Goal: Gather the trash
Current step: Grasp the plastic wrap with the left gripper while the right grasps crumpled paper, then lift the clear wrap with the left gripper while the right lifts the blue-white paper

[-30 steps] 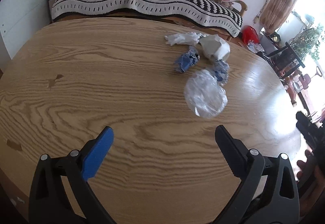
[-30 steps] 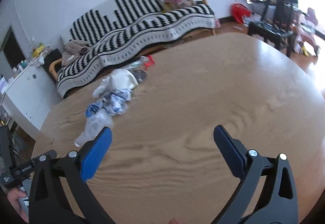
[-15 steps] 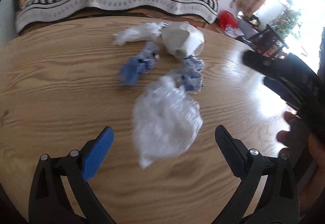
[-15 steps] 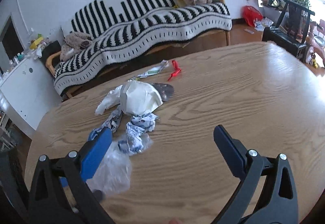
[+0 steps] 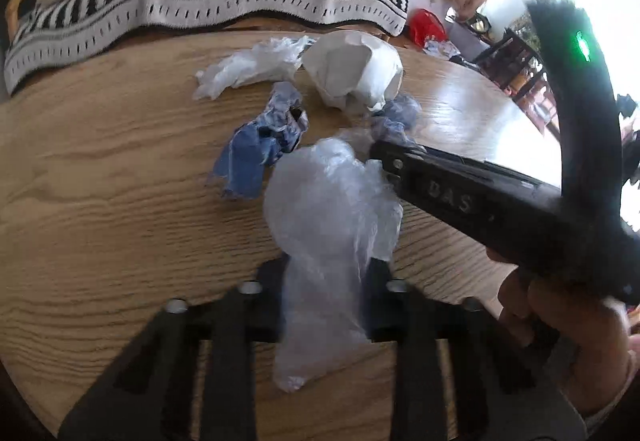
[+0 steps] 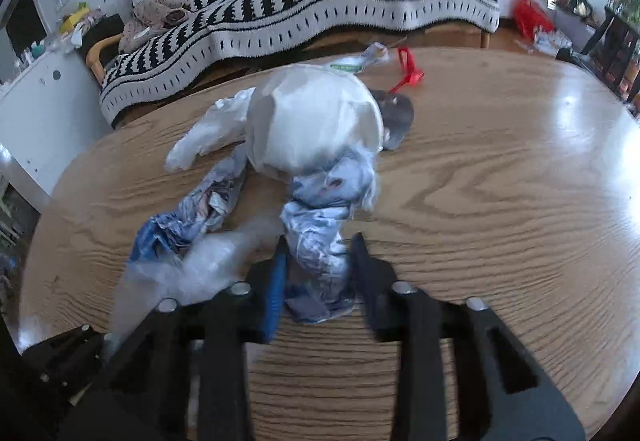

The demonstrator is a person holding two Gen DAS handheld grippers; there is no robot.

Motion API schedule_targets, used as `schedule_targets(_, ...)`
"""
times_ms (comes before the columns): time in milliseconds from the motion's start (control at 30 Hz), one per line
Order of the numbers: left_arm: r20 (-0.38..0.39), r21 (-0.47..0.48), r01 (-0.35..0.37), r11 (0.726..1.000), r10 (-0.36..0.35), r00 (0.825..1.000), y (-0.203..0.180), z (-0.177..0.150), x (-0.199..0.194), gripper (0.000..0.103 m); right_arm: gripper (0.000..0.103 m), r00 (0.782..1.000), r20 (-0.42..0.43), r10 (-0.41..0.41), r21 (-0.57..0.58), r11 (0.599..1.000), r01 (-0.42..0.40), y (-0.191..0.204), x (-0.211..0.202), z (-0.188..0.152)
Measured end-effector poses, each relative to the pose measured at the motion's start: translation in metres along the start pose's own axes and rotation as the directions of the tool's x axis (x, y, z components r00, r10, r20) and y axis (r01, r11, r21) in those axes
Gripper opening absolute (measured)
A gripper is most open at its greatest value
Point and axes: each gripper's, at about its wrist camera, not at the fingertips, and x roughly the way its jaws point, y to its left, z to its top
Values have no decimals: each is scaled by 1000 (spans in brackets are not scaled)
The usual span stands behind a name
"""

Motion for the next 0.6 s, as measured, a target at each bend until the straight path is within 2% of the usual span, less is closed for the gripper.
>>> schedule_targets(100, -10, -45, 42, 998, -42, 999, 4, 1, -2, 11, 26, 999, 35, 12, 29, 999, -13, -9, -10, -2)
schedule_targets(200, 9, -34, 41, 999, -40, 999, -1, 1, -10, 10, 26, 997, 77, -1, 46, 999, -2, -17, -24, -5)
schedule_targets(367, 30, -17, -10, 1000, 11, 999, -5, -2, -15, 6, 26, 990, 125, -64, 96, 994, 52, -45, -41, -13)
schedule_targets(467, 39, -17, -44, 999, 44, 998, 1, -3, -18, 4, 26, 991, 121, -56, 164, 986, 36, -72, -44, -20)
schedule_targets(600, 67, -46, -53, 998, 56, 996, 9, -2, -31, 3, 26, 989, 110, -95, 213, 975, 70, -89, -42, -26)
